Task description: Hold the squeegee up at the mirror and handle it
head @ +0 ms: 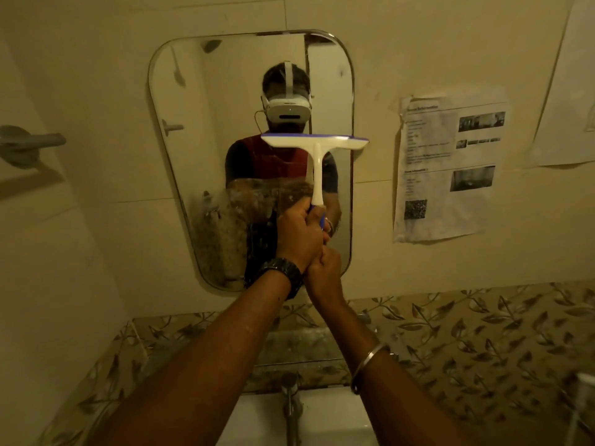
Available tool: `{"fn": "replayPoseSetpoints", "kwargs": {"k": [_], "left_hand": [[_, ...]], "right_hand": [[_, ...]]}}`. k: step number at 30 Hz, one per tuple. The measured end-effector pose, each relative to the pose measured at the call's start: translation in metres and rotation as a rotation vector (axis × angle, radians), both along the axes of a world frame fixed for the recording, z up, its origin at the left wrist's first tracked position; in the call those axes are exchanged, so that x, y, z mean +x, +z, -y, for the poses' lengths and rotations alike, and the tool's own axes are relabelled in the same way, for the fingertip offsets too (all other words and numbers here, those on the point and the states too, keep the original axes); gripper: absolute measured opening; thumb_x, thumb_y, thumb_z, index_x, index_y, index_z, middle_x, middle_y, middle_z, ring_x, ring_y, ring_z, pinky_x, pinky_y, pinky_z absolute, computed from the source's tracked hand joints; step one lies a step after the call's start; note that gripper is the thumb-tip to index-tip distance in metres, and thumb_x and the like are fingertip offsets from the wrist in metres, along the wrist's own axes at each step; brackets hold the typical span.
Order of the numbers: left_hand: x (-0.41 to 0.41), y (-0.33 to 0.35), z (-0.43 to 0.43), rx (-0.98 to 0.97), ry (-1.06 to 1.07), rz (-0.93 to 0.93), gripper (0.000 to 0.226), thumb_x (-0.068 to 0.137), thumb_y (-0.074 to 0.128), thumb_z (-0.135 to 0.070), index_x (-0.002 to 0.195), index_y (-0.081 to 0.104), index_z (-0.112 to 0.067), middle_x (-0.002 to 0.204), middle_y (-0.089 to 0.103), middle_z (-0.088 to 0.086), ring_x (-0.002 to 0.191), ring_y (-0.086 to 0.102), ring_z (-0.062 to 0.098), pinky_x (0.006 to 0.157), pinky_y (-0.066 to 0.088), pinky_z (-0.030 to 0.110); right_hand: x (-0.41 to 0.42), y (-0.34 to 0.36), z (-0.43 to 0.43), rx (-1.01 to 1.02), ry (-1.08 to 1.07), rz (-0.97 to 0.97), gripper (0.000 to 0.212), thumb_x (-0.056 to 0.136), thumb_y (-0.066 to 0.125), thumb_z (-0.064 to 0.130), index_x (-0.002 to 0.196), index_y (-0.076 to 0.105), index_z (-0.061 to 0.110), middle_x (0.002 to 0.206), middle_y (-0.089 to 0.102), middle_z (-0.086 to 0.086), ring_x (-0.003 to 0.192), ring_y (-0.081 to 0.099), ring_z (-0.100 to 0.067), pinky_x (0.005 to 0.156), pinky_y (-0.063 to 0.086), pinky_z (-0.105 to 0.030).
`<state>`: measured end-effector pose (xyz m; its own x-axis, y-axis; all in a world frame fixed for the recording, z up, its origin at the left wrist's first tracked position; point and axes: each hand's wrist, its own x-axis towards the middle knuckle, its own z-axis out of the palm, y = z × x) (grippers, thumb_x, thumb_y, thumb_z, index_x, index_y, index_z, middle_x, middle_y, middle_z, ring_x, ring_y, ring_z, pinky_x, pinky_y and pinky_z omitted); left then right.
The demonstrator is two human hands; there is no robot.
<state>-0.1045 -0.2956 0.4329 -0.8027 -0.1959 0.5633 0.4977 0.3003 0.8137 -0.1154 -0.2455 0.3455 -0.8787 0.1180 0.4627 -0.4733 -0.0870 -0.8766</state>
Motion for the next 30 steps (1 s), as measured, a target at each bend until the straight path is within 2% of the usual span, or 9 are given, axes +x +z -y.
{"fn": "replayPoseSetpoints", "kwargs": {"k": [3,8,10,12,15,18,22,26,30], "left_hand": [[-0.001,-0.027,0.01,-0.029,0.001,0.05,0.015,0.105,0.058,-0.022,0.095,0.064,-0.013,0.081,0.067,0.019,0.062,0.064,0.021,0.062,0.063,0.044],[0.006,-0.07,0.025,-0.054,0.009,0.166,0.015,0.104,0.056,-0.021,0.093,0.066,-0.02,0.081,0.069,0.016,0.065,0.065,0.021,0.062,0.059,0.038],[0.011,-0.081,0.028,-0.055,0.011,0.197,0.014,0.103,0.057,-0.021,0.095,0.066,-0.017,0.083,0.069,0.017,0.065,0.065,0.021,0.063,0.057,0.036],[0.019,-0.079,0.026,-0.065,0.014,0.179,0.014,0.105,0.056,-0.019,0.096,0.066,-0.014,0.081,0.069,0.017,0.063,0.064,0.017,0.062,0.057,0.032],[0.03,-0.054,0.016,-0.066,-0.032,0.095,0.017,0.106,0.053,-0.016,0.095,0.064,-0.009,0.078,0.068,0.014,0.058,0.061,0.01,0.056,0.055,0.021],[0.023,-0.024,0.005,-0.058,-0.103,0.027,0.018,0.106,0.054,-0.019,0.097,0.065,-0.007,0.077,0.066,0.013,0.061,0.061,0.017,0.058,0.057,0.028],[0.006,-0.006,0.002,-0.097,-0.077,-0.007,0.015,0.105,0.058,-0.02,0.096,0.066,-0.011,0.079,0.069,0.016,0.062,0.064,0.019,0.061,0.063,0.04],[-0.002,-0.027,0.012,-0.177,-0.011,0.004,0.017,0.103,0.058,-0.018,0.093,0.065,-0.007,0.075,0.068,0.01,0.063,0.065,0.021,0.064,0.064,0.046],[-0.004,-0.065,0.029,-0.228,0.02,0.091,0.015,0.104,0.057,-0.022,0.094,0.065,-0.014,0.077,0.068,0.008,0.068,0.068,0.026,0.066,0.064,0.05]], "right_hand": [[0.0,-0.027,0.013,-0.024,0.015,0.058,0.037,0.102,0.048,0.011,0.067,0.058,0.011,0.059,0.058,-0.001,0.054,0.052,-0.015,0.051,0.041,-0.028],[0.012,-0.069,0.032,-0.037,0.011,0.137,0.029,0.09,0.047,0.021,0.066,0.057,0.01,0.062,0.058,-0.008,0.055,0.051,-0.016,0.052,0.038,-0.032],[0.018,-0.08,0.035,-0.044,0.022,0.145,0.031,0.089,0.047,0.021,0.068,0.058,0.002,0.062,0.059,-0.012,0.056,0.052,-0.017,0.053,0.038,-0.033],[0.023,-0.081,0.032,-0.051,0.019,0.129,0.032,0.091,0.046,0.019,0.072,0.058,-0.004,0.065,0.06,-0.014,0.057,0.052,-0.015,0.053,0.039,-0.033],[0.029,-0.064,0.021,-0.073,-0.006,0.061,0.03,0.098,0.046,0.013,0.071,0.057,0.006,0.064,0.059,-0.004,0.058,0.051,-0.012,0.053,0.04,-0.03],[0.021,-0.033,0.01,-0.104,-0.013,-0.003,0.03,0.102,0.045,0.01,0.076,0.058,0.004,0.068,0.06,-0.003,0.061,0.053,-0.014,0.054,0.043,-0.027],[0.006,-0.012,0.008,-0.122,0.002,-0.003,0.038,0.105,0.044,0.004,0.071,0.055,0.015,0.062,0.055,0.007,0.056,0.048,-0.009,0.051,0.039,-0.023],[0.003,-0.029,0.023,-0.148,0.021,0.034,0.031,0.096,0.044,0.009,0.066,0.053,0.012,0.06,0.053,-0.001,0.055,0.046,-0.014,0.05,0.035,-0.025],[0.007,-0.062,0.041,-0.161,-0.01,0.138,0.044,0.102,0.046,0.0,0.062,0.052,0.019,0.057,0.052,0.006,0.05,0.045,0.001,0.048,0.034,-0.019]]}}
